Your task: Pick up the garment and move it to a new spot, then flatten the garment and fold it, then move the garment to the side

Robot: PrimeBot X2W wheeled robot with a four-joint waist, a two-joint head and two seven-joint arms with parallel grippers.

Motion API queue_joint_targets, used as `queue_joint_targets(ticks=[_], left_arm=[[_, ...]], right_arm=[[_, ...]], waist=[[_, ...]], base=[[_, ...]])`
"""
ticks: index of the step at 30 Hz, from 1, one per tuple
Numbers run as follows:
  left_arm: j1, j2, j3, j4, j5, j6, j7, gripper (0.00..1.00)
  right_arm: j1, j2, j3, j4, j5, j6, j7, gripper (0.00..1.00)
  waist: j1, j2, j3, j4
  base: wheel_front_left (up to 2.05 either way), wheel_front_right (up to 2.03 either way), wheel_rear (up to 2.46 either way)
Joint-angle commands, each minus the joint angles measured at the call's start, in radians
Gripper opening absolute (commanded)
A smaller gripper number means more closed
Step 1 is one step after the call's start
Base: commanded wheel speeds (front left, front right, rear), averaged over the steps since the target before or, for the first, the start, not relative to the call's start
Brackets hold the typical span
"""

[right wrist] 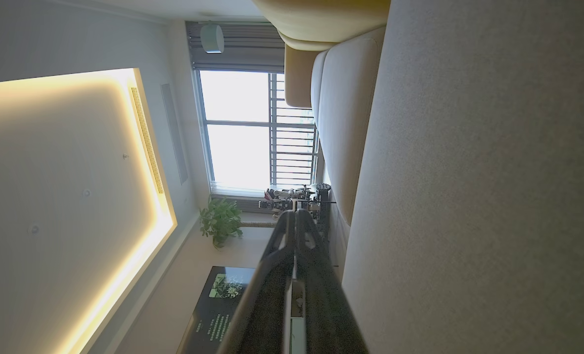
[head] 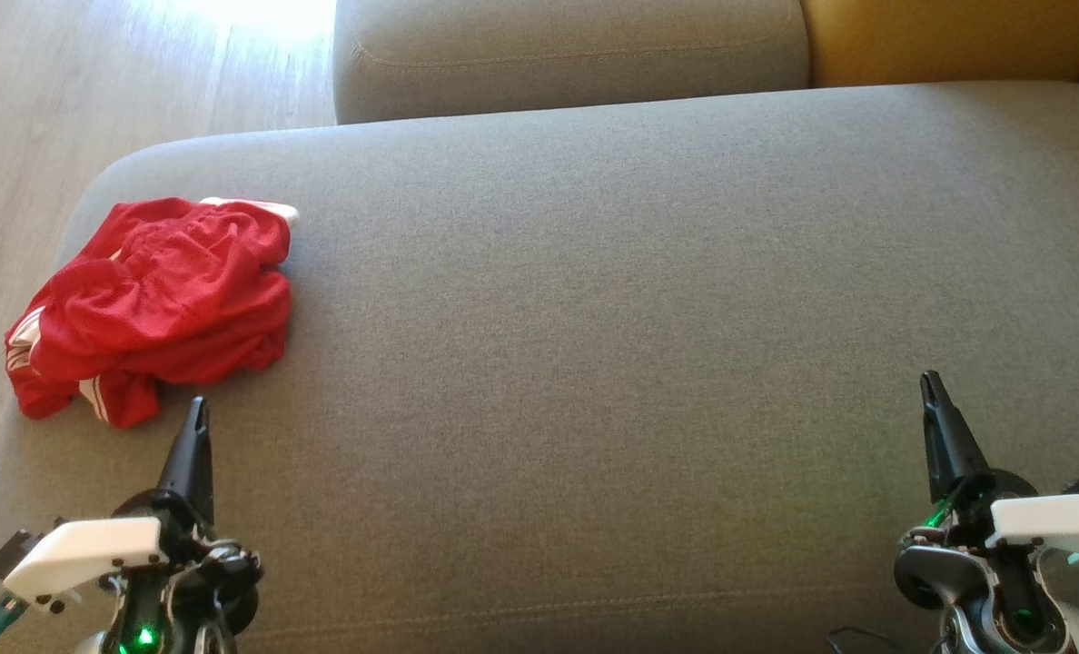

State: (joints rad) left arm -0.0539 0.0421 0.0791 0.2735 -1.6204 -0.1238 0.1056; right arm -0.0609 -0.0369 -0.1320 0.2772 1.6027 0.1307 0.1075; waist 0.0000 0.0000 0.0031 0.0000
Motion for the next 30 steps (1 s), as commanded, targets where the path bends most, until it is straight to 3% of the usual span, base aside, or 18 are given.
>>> queue_joint_targets(ticks=[1, 6, 7, 11, 19, 30], left_arm=[[-0.054, 0.008, 0.034, -0.029, 0.011, -0.007, 0.007, 0.00], [-0.054, 0.008, 0.034, -0.029, 0.011, -0.007, 0.007, 0.00], [0.000, 0.000, 0.000, 0.000, 0.000, 0.000, 0.000, 1.00], [0.028, -0.005, -0.004, 0.048, -0.001, 0.001, -0.001, 1.00], [0.029, -0.004, -0.027, 0.023, 0.000, 0.001, -0.019, 1.00], [0.028, 0.000, -0.047, 0.005, 0.105, 0.000, -0.055, 1.00]], right_arm=[[-0.047, -0.013, 0.019, -0.032, 0.006, 0.000, 0.005, 0.00], [-0.047, -0.013, 0.019, -0.032, 0.006, 0.000, 0.005, 0.00], [0.000, 0.000, 0.000, 0.000, 0.000, 0.000, 0.000, 1.00], [0.025, 0.002, 0.006, 0.049, 0.000, 0.000, -0.001, 1.00], [0.022, 0.000, 0.041, 0.033, -0.010, 0.000, -0.023, 1.00], [0.016, -0.001, 0.057, 0.018, -0.138, 0.000, -0.055, 1.00]], waist=[[0.0000, 0.0000, 0.000, 0.000], [0.0000, 0.0000, 0.000, 0.000], [0.0000, 0.0000, 0.000, 0.000], [0.0000, 0.0000, 0.000, 0.000], [0.0000, 0.0000, -0.001, -0.002], [0.0000, 0.0000, 0.000, -0.001]], base=[[0.00, 0.00, 0.00], [0.00, 0.00, 0.00], [0.00, 0.00, 0.00], [0.00, 0.00, 0.00], [0.00, 0.00, 0.00], [0.00, 0.00, 0.00]])
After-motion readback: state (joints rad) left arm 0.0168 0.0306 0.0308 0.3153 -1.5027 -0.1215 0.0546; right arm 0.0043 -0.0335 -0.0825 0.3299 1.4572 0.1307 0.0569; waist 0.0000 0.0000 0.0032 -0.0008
